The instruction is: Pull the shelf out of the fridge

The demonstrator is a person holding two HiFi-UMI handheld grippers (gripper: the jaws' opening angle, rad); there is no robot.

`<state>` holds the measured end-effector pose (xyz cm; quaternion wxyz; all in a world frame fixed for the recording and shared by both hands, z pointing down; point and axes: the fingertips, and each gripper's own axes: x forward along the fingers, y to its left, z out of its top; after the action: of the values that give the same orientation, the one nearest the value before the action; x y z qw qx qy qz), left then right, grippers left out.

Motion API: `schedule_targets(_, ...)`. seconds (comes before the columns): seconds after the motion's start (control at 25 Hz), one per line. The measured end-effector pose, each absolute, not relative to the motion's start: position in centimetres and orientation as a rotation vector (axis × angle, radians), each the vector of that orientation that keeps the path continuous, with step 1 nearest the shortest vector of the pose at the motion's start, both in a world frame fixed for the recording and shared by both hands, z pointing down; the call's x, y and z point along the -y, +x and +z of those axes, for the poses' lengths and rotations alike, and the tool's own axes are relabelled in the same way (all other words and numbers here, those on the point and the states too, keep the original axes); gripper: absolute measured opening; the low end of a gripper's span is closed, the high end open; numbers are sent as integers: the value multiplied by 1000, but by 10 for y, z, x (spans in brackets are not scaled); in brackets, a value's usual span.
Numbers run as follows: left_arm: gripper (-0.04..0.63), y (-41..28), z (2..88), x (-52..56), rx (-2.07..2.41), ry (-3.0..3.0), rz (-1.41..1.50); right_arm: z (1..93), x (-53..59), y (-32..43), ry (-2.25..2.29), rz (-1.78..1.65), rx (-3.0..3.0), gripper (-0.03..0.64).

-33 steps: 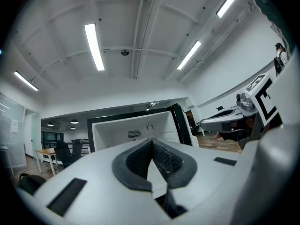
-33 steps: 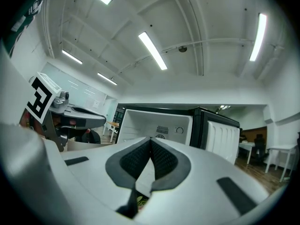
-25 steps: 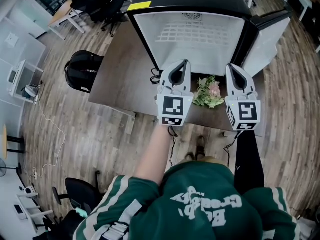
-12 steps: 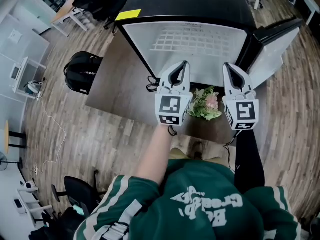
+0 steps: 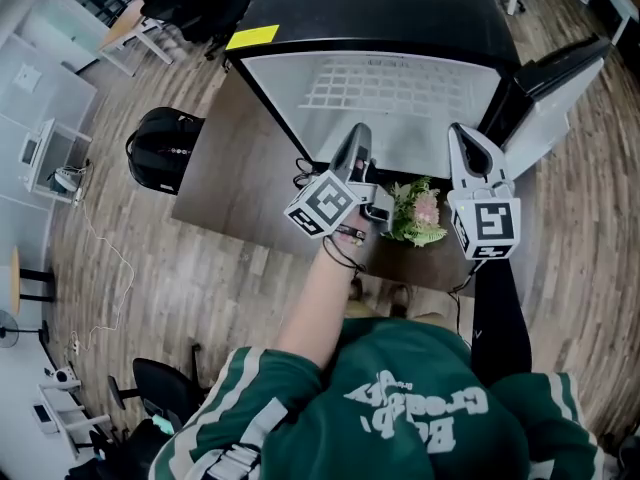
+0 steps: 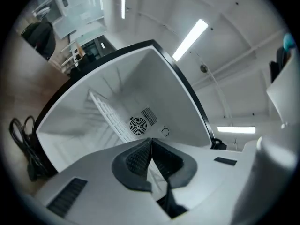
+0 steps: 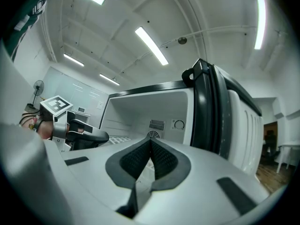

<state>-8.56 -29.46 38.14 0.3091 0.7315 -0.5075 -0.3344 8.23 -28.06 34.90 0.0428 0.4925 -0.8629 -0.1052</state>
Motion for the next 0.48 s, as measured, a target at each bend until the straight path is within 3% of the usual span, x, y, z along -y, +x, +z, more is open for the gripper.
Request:
schedule_targets(0.24,17,-112,402,304,1145,1620,-1168,348,283,79,1513,-332,2617,9)
schedule_targets(0.48,17,-115,416,305,1061,1458,-1244,343,282,75,1515,-347,2605,9)
